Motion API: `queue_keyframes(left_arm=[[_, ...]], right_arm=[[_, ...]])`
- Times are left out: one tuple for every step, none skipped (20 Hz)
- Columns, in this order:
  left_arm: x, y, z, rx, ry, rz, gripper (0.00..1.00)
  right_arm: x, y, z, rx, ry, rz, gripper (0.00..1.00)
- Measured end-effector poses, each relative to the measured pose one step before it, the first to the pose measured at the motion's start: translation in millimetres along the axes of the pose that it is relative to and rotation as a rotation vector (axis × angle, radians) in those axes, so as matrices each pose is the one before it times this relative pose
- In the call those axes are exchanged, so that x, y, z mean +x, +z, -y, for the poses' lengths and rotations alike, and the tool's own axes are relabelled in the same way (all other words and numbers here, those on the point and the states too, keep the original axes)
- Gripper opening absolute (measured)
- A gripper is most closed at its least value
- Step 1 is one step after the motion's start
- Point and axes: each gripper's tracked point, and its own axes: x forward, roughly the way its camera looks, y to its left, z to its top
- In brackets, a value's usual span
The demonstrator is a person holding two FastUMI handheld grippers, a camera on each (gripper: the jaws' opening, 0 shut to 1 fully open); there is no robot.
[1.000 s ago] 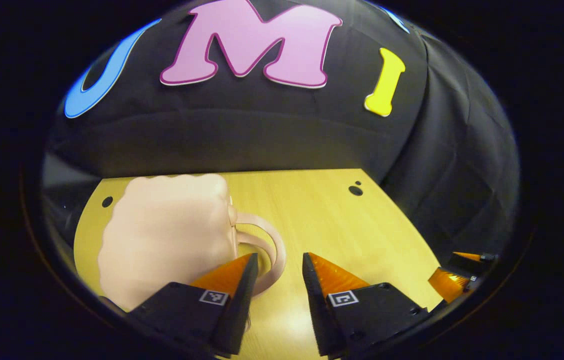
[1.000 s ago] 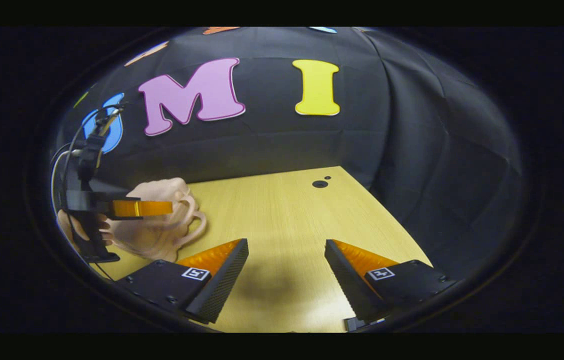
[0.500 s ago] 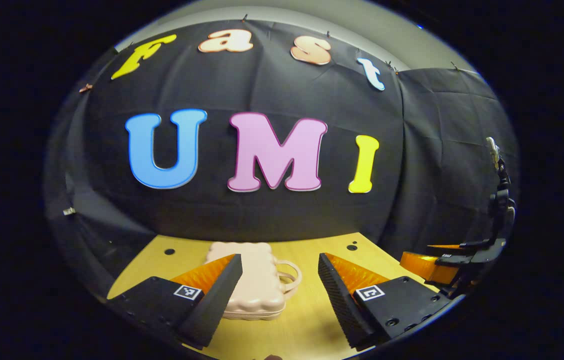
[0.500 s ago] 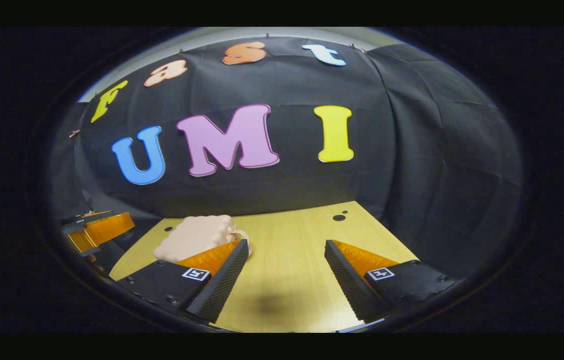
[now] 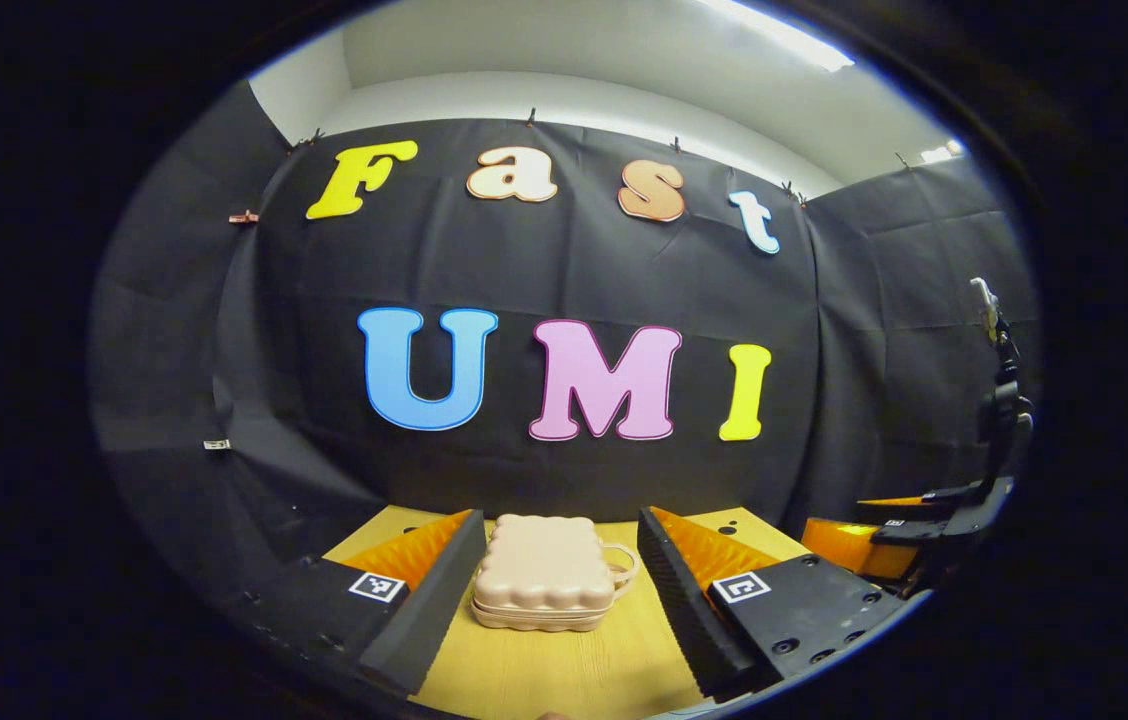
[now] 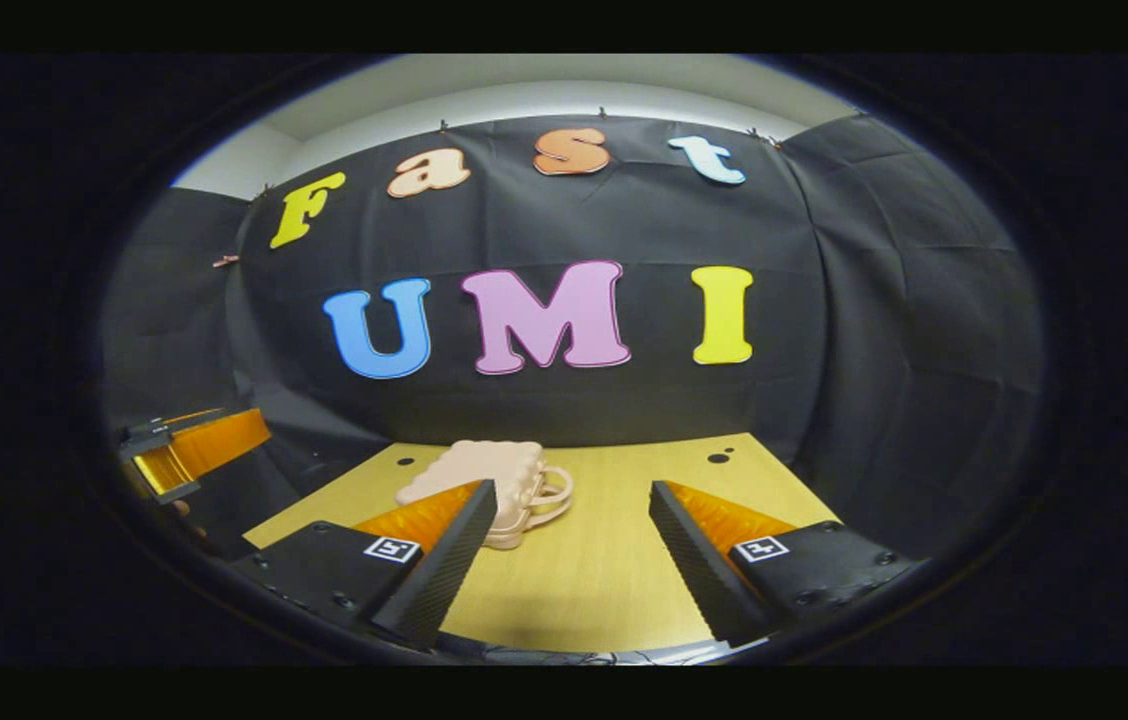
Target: First open the suitcase, pack the skin care products into it, and then close the suitcase.
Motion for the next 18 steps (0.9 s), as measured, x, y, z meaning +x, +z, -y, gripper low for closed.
queue_keyframes(left_arm=[[-4.83,-3.47,-2.52,-0.00507,0.00376,-0.00882,0.96],[-2.24,-7.22,-2.36,-0.00852,0.00184,-0.01311,0.96],[-2.97,-3.97,-0.19,-0.01417,-0.00159,-0.01193,0.96],[-0.37,-2.11,1.31,-0.01361,-0.00518,-0.0122,0.96],[-0.46,-3.47,-0.54,-0.00962,0.00083,-0.01303,0.96],[0.7,-3.48,-1.83,-0.00492,0.00211,-0.01316,0.96],[-1.23,-1.58,-1.08,-0.00291,0.00229,-0.01067,0.96],[1.02,-1.09,-1.82,-0.00377,0.00092,-0.00428,0.96],[0.24,0.47,0.04,-0.00167,-0.00438,-0.00214,0.96],[-1.3,0.89,0.72,0.00554,-0.00172,0.00137,0.96],[-0.04,1.24,-0.92,0.01152,-0.0003,0.00367,0.96],[-1.14,2.04,0.64,0.01619,-0.00035,0.00261,0.96],[-1.51,3.18,-2.03,0.01107,0.00566,0.01371,0.96],[-1.13,2.73,0.21,0.00127,-0.0057,0.01168,0.96],[-0.61,1.19,1.6,-0.00535,-0.00423,0.00107,0.96],[-0.83,-4.52,-1.18,-0.00574,0.00341,-0.00785,0.96],[-1.34,-2.92,-2.93,-0.00562,0.00959,-0.00872,0.96],[-1.38,-2.03,-1.62,-0.00676,0.00596,-0.01085,0.96]], right_arm=[[-7.57,0.92,1.33,0.00343,-0.00912,0.02318,0.98],[-7.55,-1.5,-0.13,-0.0084,-0.00174,0.01472,0.97],[-6.24,-4.53,-1.31,-0.01429,0.0042,-0.00618,0.97],[-5.3,-3.79,-1.39,-0.02207,0.00525,-0.004,0.97],[-3.05,-3.58,-0.28,-0.01299,-0.0006,-0.0067,0.97],[-1.11,-2.87,-2.38,0.00305,0.00721,-0.00803,0.97],[-1.21,-1.5,-4.47,0.00943,0.00921,-0.00581,0.97],[0.24,1.08,-2.01,0.00382,0.00487,0.00041,0.98],[-0.06,1.2,-1.85,-0.00174,0.00105,0.00169,0.98],[0.08,-0.54,-2.74,-0.00313,0.00519,0.00102,0.97],[0.04,-0.95,-2.28,-0.00212,0.00437,-0.00483,0.97],[-0.32,-2.85,-0.24,-0.00279,-0.00225,-0.00768,0.97],[-0.04,-0.39,0.23,0.0029,-0.00133,-0.00361,0.97],[1.2,1.67,-3.44,0.01535,0.00894,0.00421,0.97],[0.66,1.09,-2.31,0.01651,0.00628,0.00508,0.97],[-0.95,0.66,0.62,0.00847,-0.00224,0.00434,0.97],[0.6,-0.17,1.6,0.00061,-0.00406,0.00086,0.97],[0.3,-0.3,-0.76,-0.00049,-0.00178,-0.00005,0.97]])
